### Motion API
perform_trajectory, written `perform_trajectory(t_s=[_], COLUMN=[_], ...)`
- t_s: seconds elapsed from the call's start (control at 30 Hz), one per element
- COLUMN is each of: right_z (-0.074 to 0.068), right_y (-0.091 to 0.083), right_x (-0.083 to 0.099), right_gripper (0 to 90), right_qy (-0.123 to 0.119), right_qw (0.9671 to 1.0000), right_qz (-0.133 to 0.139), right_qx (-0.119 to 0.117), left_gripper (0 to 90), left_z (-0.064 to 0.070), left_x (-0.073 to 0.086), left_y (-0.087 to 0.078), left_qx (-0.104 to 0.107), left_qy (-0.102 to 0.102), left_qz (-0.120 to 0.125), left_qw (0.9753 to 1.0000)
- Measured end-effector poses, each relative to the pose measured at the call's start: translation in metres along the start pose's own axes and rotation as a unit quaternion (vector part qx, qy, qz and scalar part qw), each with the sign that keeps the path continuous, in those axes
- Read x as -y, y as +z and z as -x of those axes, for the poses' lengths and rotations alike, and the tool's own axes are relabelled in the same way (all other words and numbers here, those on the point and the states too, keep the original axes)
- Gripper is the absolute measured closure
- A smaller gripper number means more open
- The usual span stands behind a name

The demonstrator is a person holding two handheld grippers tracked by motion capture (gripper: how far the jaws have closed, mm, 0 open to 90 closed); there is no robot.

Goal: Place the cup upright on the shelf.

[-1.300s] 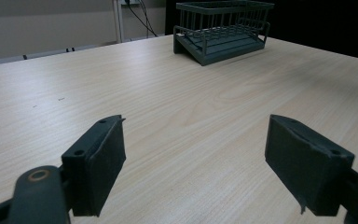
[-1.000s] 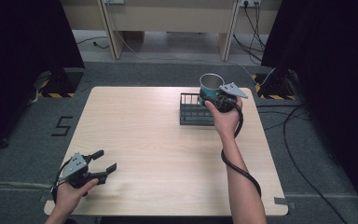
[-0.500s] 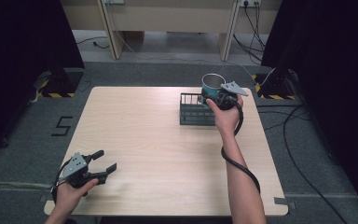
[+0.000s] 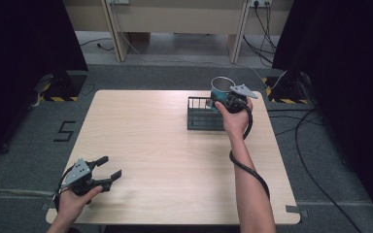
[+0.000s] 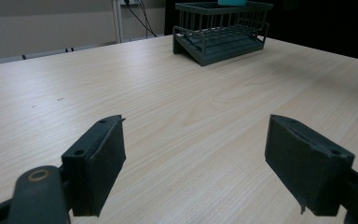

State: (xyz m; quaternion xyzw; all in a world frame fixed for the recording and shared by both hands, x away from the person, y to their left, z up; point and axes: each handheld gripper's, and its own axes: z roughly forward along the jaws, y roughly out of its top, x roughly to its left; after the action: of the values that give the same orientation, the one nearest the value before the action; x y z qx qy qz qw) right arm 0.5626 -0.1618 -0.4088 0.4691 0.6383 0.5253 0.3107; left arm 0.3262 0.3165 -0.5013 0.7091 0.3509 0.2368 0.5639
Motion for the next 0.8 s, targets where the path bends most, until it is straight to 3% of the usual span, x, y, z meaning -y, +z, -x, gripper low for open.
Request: perform_trajectory(t_s=[0.8], right_z=[0.000], right_y=[0.017], right_x=[0.017], right_gripper=[17.5], right_qy=[0.007], right_qw=[0.9990], right_qz=[-0.042], right_qx=[0.008], left_gripper=[19.3], left_z=[0.000], left_x=[0.000], left_y=[0.001], left_qx=[0.001], left_qy=[-0.002], left_qz=[0.000], left_qw=[1.0000])
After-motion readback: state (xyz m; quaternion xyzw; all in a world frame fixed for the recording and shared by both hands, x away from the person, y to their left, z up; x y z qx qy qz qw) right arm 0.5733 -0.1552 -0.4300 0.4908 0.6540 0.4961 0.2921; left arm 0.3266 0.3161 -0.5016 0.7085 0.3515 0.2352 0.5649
